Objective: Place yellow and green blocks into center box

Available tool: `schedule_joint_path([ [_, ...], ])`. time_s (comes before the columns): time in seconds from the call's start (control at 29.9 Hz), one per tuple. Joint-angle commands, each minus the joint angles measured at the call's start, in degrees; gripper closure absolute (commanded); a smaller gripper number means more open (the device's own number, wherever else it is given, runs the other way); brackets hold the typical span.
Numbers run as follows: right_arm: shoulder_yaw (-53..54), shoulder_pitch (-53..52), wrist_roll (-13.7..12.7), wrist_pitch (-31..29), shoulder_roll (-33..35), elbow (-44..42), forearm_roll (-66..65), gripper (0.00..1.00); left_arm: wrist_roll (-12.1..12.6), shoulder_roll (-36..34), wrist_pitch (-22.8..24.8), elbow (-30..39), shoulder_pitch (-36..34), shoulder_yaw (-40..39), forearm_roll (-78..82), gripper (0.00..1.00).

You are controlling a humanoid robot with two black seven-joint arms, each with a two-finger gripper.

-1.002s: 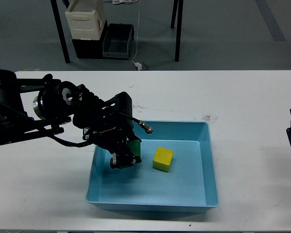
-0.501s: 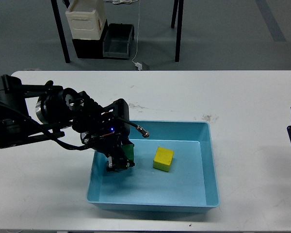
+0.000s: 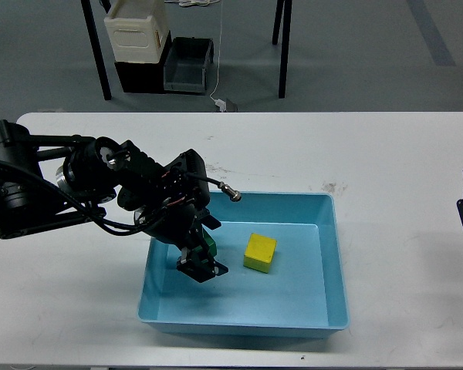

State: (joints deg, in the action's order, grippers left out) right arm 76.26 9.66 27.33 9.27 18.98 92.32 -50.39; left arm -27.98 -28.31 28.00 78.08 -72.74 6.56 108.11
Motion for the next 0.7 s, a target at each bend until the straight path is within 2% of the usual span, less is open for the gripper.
schedule_joint_path([
  [0.0, -0.2, -1.0, 0.0, -0.2, 0.0, 0.1, -0.1, 0.0, 0.0, -1.7, 0.0, 0.1, 0.8, -6.5, -13.2, 0.0],
  [0.13, -1.5, -3.3, 0.0, -0.5, -0.1, 0.1, -0.1, 0.0, 0.0, -4.4, 0.0, -1.3, 5.7, -11.9, -28.6, 0.0],
  [0.2, -1.7, -5.1, -0.2, -0.7, -0.1, 0.0, -0.1, 0.0, 0.0, -6.1, 0.0, -4.2, 9.9, -16.0, -35.3, 0.0],
  [0.37, -1.6, -11.8, -1.9, -4.0, -0.1, -0.6, 1.1, 0.0, 0.0, -7.4, 0.0, -7.9, 19.5, -34.0, -55.5, 0.0],
  [0.5, -1.5, -16.6, -4.6, -10.1, -0.2, -0.9, 10.7, 0.0, 0.0, -7.4, 0.0, -9.2, 24.8, -47.1, -68.2, 0.0],
  [0.67, -1.6, -22.6, -10.2, -17.5, -0.5, -5.8, 22.9, 0.0, 0.0, -9.7, 0.0, -10.4, 29.3, -50.6, -80.6, 0.0],
])
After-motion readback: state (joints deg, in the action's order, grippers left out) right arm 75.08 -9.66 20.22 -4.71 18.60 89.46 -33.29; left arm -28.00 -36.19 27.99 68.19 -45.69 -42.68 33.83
